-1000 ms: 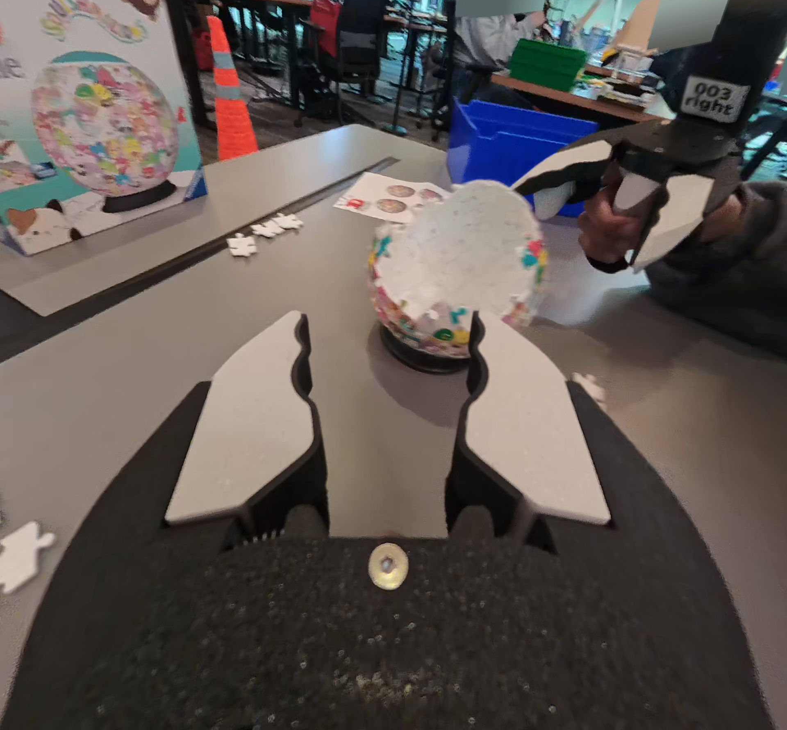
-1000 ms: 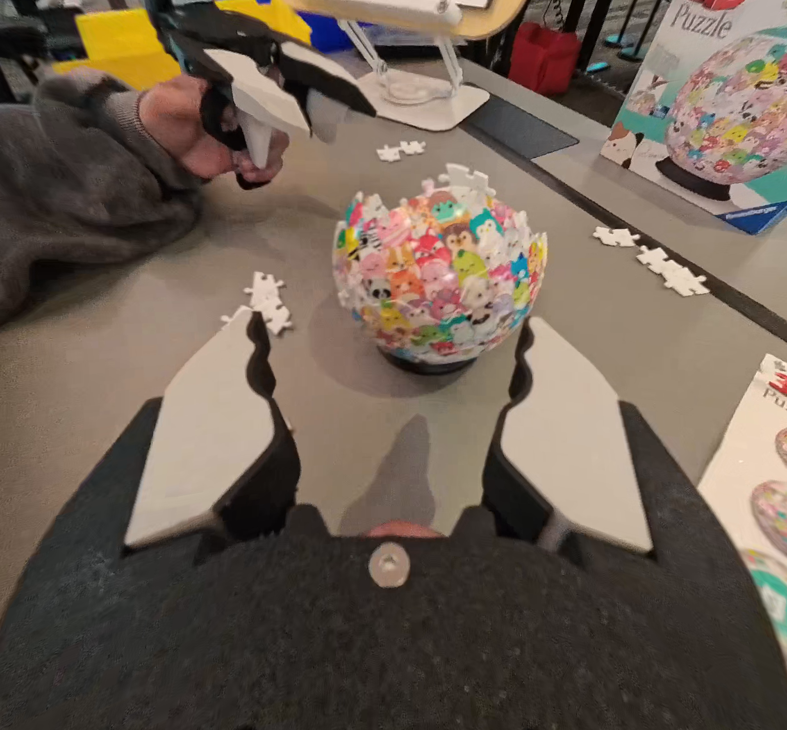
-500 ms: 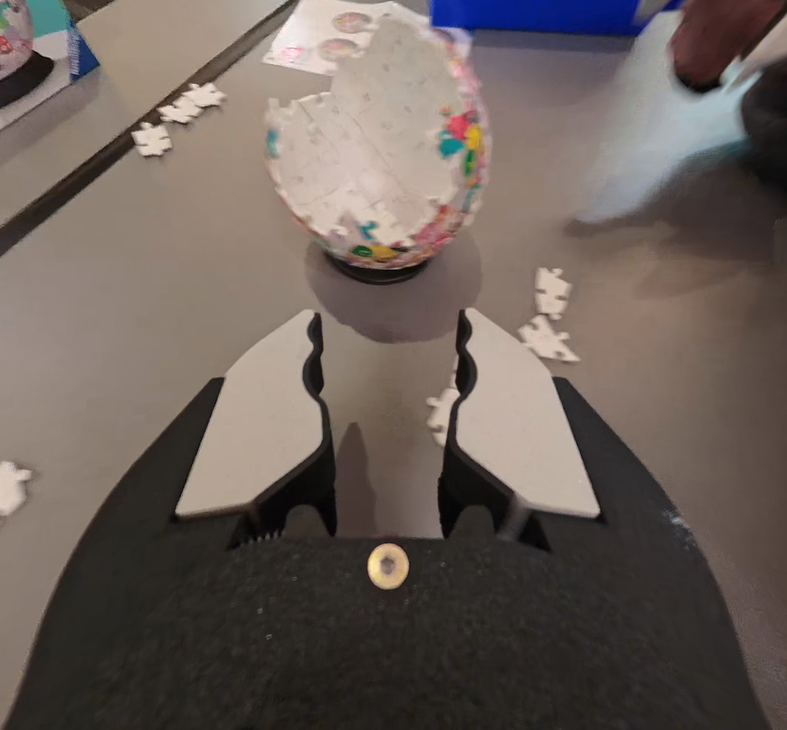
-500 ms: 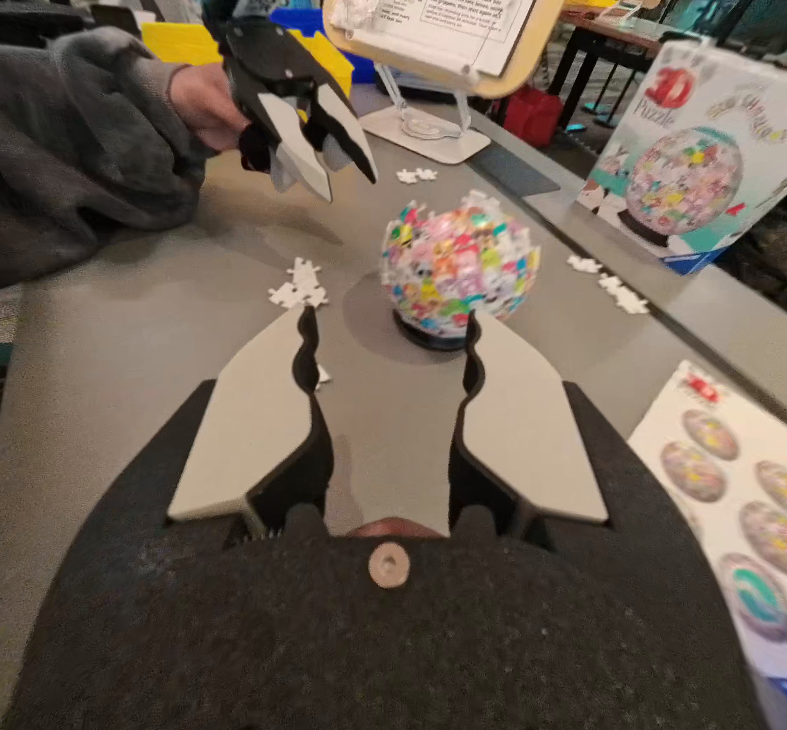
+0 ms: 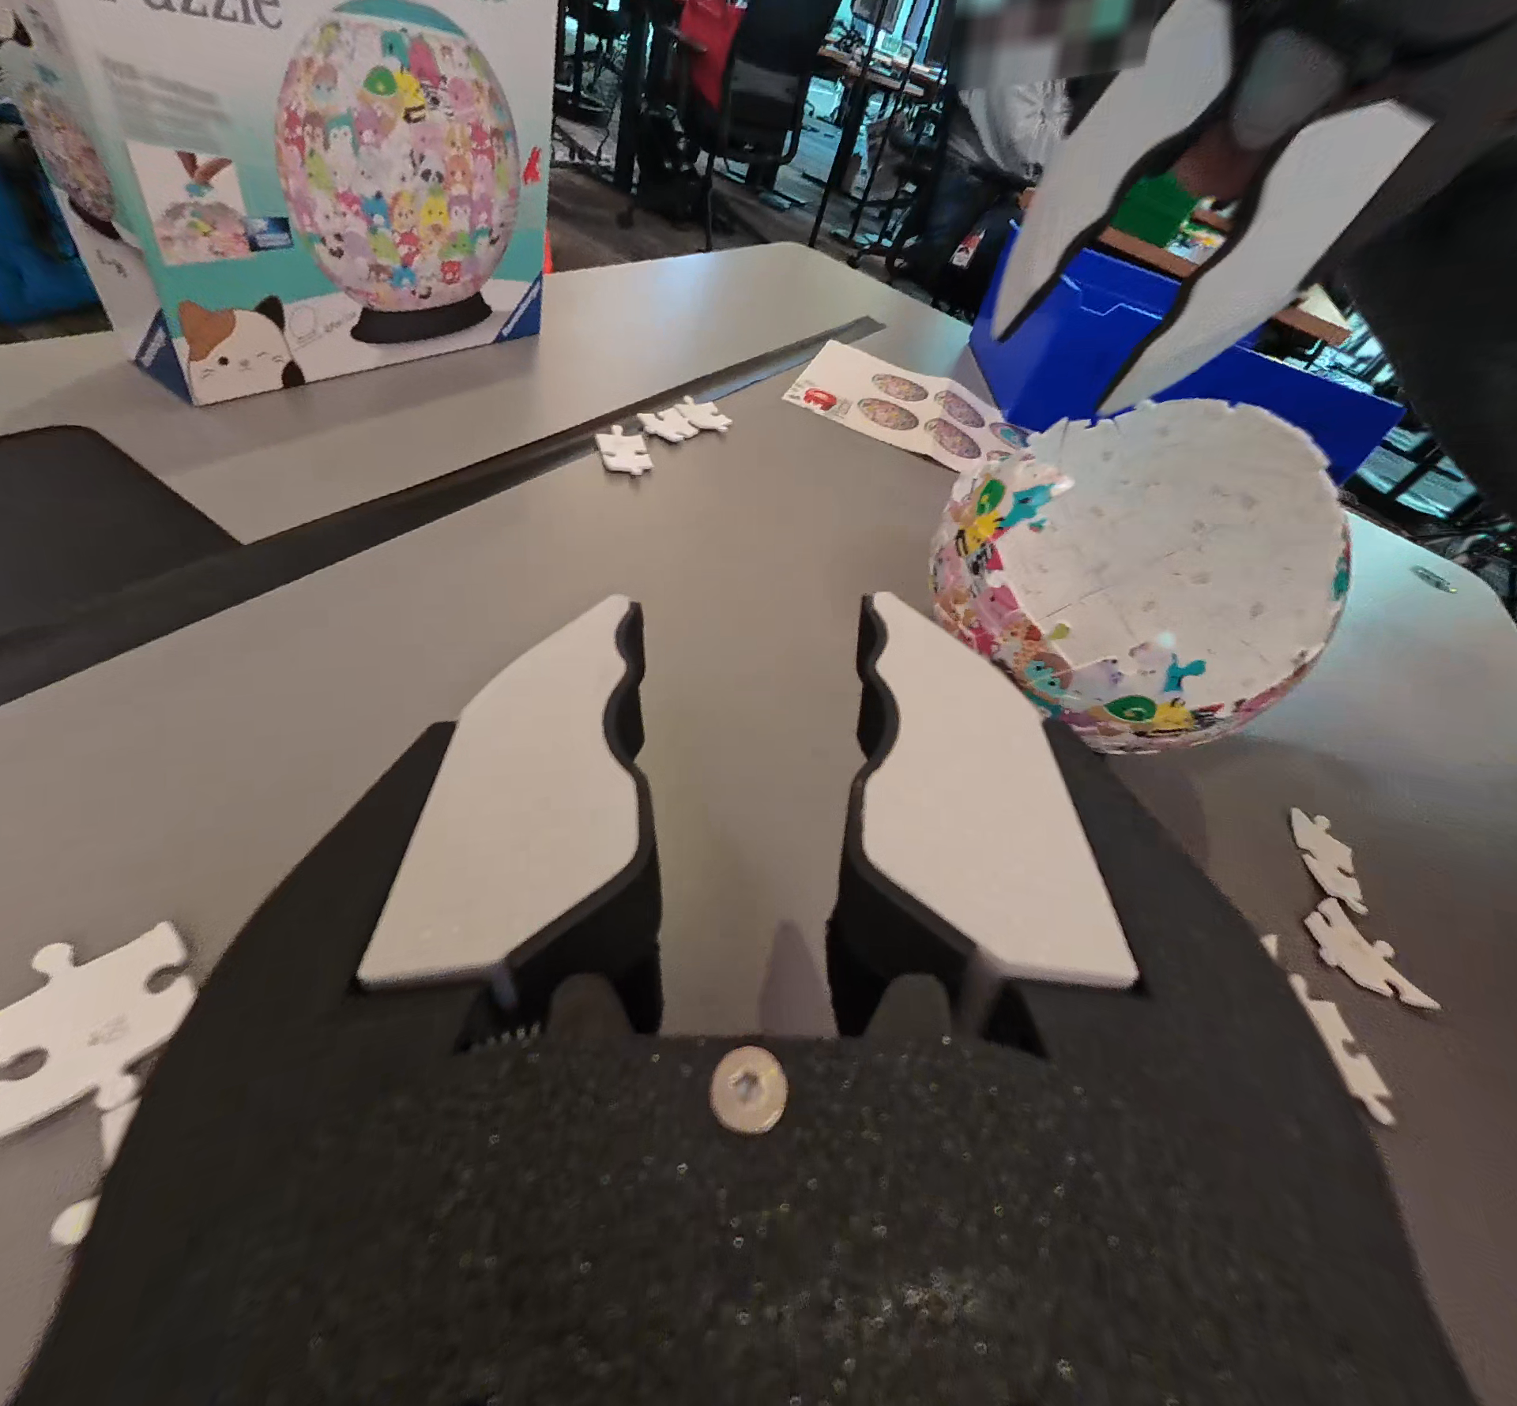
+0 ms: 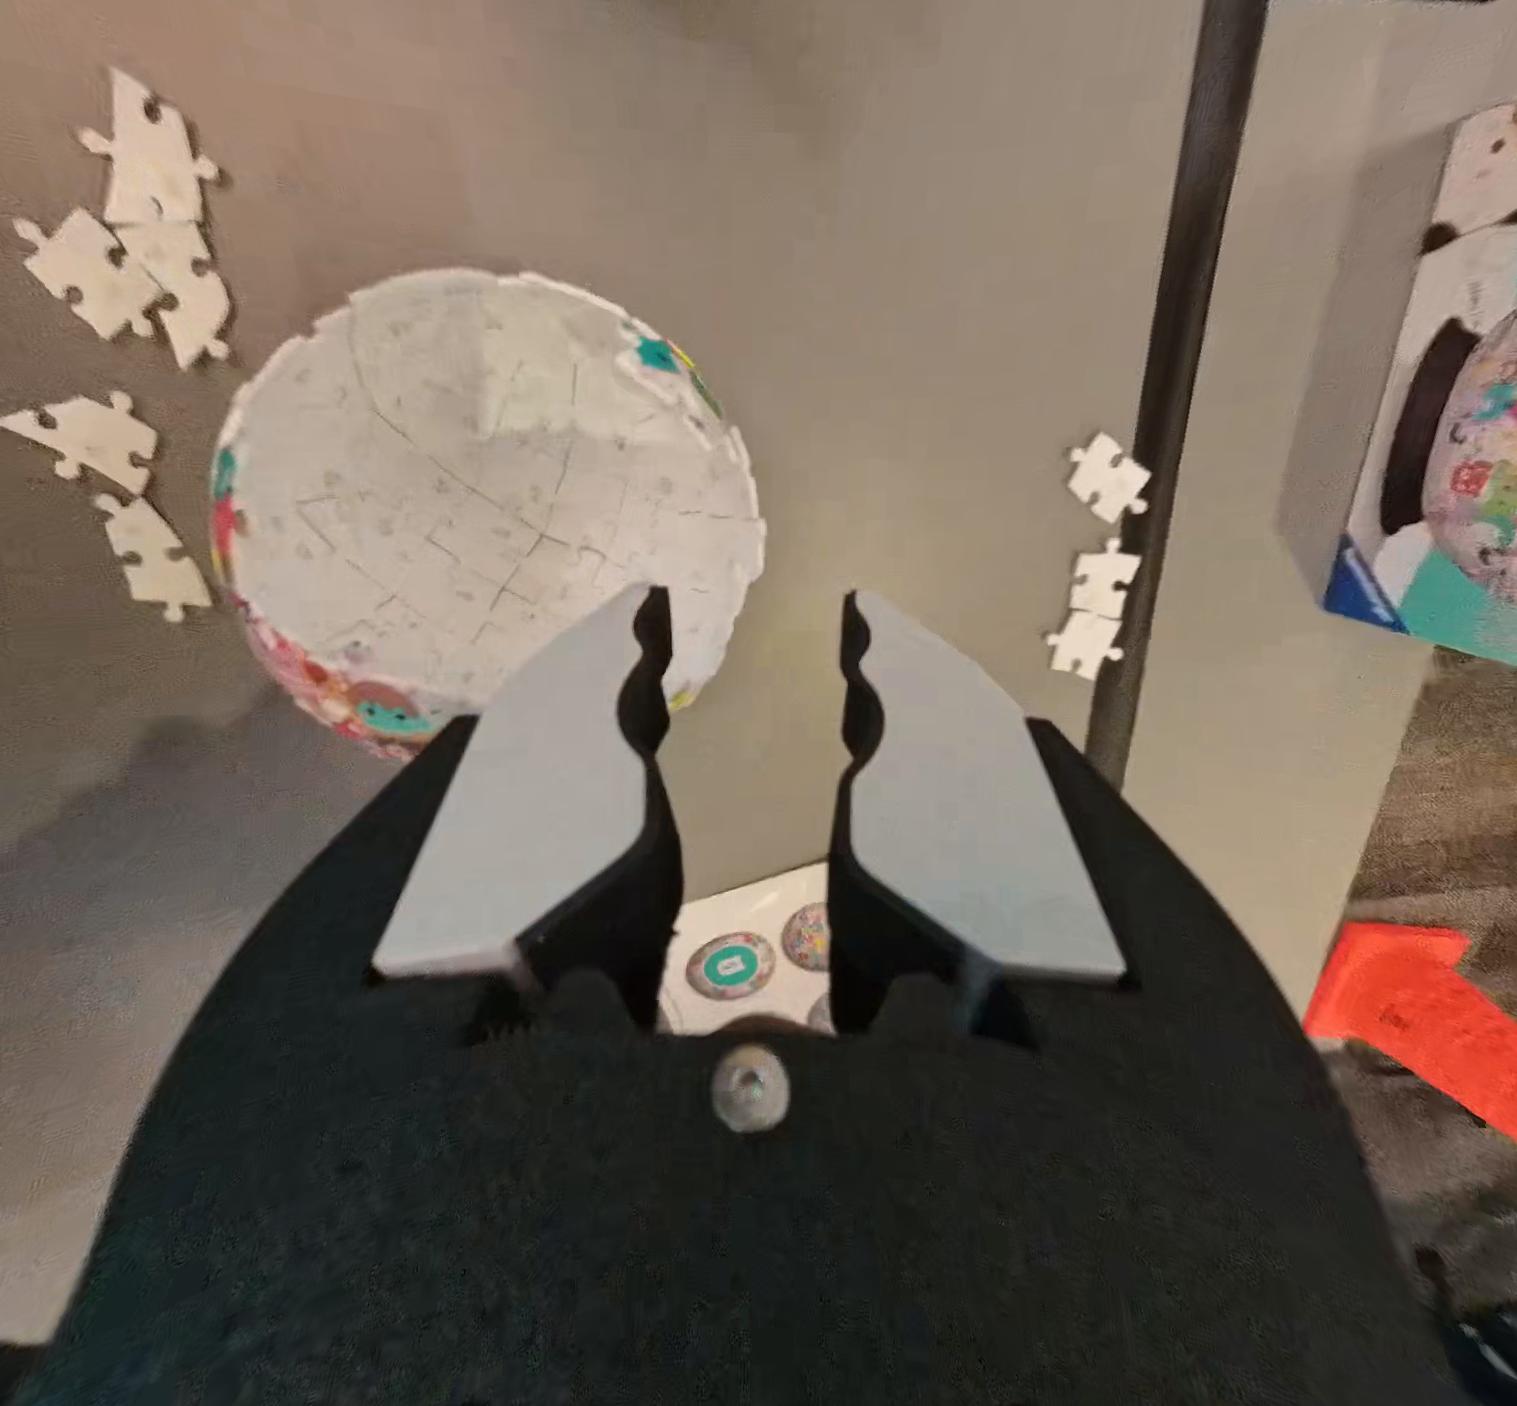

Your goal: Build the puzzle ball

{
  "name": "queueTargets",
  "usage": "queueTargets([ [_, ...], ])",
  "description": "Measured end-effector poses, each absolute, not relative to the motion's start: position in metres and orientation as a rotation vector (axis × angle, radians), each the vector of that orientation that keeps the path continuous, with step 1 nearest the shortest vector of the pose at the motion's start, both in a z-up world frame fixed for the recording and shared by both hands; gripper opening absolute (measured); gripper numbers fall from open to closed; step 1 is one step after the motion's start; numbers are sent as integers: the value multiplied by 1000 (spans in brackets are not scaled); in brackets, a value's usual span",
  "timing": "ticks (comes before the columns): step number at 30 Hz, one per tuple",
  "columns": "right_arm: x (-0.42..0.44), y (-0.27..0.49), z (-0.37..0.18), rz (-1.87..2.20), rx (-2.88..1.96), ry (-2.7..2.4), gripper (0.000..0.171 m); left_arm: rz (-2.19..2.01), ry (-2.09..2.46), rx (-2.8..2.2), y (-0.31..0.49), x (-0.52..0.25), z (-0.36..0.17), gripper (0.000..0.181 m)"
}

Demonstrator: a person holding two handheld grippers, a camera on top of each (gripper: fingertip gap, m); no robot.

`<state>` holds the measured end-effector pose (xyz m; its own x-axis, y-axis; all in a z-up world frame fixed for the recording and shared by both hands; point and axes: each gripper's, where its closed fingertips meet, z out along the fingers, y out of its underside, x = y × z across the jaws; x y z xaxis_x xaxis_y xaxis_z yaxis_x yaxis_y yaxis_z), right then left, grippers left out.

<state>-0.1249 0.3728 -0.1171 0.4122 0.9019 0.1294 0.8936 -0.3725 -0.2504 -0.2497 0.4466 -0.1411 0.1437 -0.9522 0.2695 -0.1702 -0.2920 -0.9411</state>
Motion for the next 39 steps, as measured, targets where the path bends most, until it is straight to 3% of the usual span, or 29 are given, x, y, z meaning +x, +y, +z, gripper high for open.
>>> queueTargets([
  [9,-123,377,-152,-117,-2592,-1720,29,-1208,1233,-1611,430,-239,-149,47],
  [18,-118,379,-150,-177,-2638,-1920,17,-1317,1171,-1611,432,-242,-142,47],
  [39,-114,370,-161,-106,-2696,-1990,6,-1281,1221,-1610,427,-239,-147,47],
])
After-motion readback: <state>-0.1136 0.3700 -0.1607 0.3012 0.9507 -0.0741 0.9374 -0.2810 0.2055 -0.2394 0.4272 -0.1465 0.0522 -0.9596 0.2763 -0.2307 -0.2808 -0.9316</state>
